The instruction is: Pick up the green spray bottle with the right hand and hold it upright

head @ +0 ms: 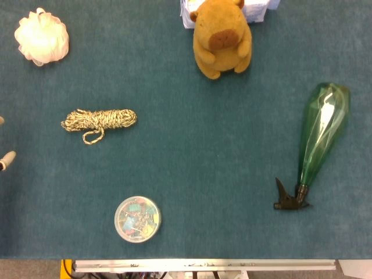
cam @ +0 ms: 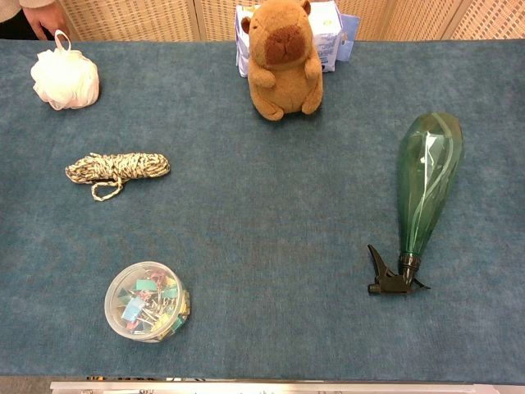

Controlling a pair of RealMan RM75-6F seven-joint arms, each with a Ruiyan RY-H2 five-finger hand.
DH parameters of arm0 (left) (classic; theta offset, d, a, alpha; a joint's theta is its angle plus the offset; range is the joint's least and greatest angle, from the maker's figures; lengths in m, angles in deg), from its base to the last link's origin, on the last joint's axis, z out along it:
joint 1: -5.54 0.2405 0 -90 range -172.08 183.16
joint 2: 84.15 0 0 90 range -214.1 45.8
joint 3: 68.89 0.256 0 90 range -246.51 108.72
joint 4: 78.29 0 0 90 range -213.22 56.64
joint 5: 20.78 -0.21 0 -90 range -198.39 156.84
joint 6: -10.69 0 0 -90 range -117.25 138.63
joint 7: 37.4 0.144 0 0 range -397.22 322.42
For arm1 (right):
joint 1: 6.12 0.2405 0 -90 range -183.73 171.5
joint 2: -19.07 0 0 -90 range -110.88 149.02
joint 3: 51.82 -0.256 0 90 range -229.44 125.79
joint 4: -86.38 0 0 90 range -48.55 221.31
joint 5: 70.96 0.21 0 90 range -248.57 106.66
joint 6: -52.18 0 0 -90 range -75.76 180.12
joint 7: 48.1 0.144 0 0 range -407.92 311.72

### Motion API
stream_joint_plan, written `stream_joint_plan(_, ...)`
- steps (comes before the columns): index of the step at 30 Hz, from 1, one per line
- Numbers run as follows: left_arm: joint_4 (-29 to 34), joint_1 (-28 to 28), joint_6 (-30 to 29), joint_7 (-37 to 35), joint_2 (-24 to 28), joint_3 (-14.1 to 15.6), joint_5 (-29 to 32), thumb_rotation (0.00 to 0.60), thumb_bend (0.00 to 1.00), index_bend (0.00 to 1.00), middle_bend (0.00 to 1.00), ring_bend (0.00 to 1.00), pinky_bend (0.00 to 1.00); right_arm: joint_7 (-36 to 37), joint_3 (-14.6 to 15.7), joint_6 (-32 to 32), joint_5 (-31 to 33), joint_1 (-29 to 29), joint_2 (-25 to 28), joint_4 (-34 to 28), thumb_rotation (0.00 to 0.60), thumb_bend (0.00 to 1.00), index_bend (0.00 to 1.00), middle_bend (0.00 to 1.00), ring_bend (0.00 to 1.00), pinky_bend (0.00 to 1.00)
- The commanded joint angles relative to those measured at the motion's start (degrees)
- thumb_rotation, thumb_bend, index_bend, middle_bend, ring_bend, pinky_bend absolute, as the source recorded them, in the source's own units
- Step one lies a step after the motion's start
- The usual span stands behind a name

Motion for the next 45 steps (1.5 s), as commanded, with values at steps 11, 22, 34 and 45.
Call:
stream_joint_plan(11, 0.2, 0.4, -0.2, -0.6, 0.5, -0.2, 0.9, 0.6, 0.04, 0.39, 0.4, 0.24, 0.29, 1.0, 0.4, 1.2, -2.0, 1.5, -0.3, 0.3, 0.6, 0.0, 0.36, 0.29, 0.15, 0.37)
stream_joint_plan(22, -0.2, 0.2, 0.5, 0.0, 0.1, -0.4, 1.6, 0.6, 0.04, 0.41, 0.41, 0.24, 0.29, 1.0, 3.1, 10.9, -12.0, 10.4, 4.6, 1.8, 0.6, 0.0, 0.32, 0.27, 0.15, 0.35)
stream_joint_plan(34, 0.0, 0.3, 0.5, 1.1, -0.1, -0.2, 1.7, 0.6, 0.04, 0.47, 0.44, 0.24, 0.29, -1.9, 4.9, 16.8, -20.1, 18.4, 5.3, 4.8, 0.6, 0.0, 0.31, 0.25, 0.15, 0.33)
stream_joint_plan(45, 0.3, 0.6, 0.1, 0.8, 0.3, -0.5, 2.0, 0.6, 0.04, 0.54, 0.46, 0.24, 0.29, -6.9, 6.6, 25.9, -20.6, 23.5, 4.1, 4.1, 0.6, 0.0, 0.29, 0.23, 0.15, 0.3)
